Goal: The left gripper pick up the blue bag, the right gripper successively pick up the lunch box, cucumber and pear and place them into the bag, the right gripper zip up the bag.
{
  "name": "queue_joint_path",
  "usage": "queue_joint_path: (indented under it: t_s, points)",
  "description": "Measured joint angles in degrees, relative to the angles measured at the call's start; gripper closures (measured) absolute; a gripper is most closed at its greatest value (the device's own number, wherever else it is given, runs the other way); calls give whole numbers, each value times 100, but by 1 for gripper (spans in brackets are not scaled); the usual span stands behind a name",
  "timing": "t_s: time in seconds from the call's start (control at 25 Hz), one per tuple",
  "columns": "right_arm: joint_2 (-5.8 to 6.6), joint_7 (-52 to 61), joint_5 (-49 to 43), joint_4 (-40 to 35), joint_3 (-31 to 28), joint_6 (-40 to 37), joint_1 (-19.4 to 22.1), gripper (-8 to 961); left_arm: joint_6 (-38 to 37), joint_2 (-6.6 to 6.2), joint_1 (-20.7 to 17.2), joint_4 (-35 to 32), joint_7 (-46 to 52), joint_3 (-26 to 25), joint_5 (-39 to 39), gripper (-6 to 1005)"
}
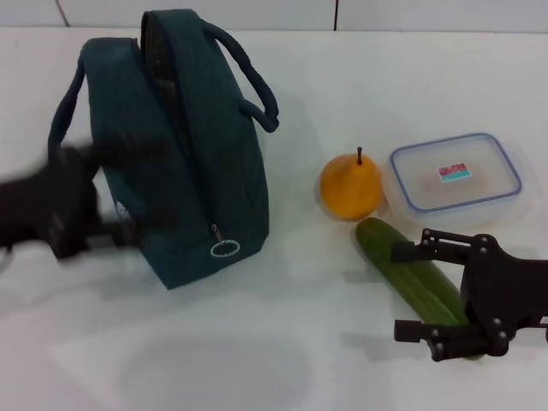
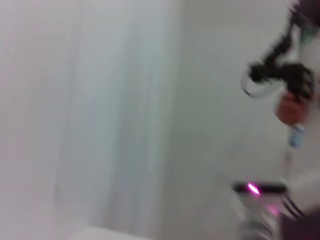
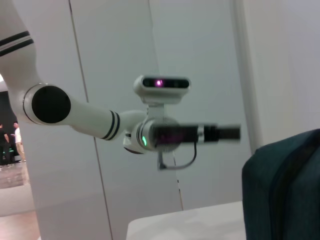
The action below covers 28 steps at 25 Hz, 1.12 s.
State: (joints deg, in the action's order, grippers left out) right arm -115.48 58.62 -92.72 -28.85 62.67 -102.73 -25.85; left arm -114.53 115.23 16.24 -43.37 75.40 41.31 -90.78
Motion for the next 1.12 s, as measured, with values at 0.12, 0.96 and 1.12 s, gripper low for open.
queue_joint_path:
  t_s: [0.12, 0.96, 1.12]
  points:
    - [0, 2, 2, 47, -2, 80, -6, 104, 261, 6, 211, -3, 625, -912, 20, 127]
    - [9, -20, 293, 184, -27, 266, 50, 106, 1781, -488, 795, -1746, 6044, -810, -2058, 131]
    - [9, -30, 298, 202, -28, 316, 53, 107, 1732, -396, 695, -2263, 6309, -516, -2236, 132]
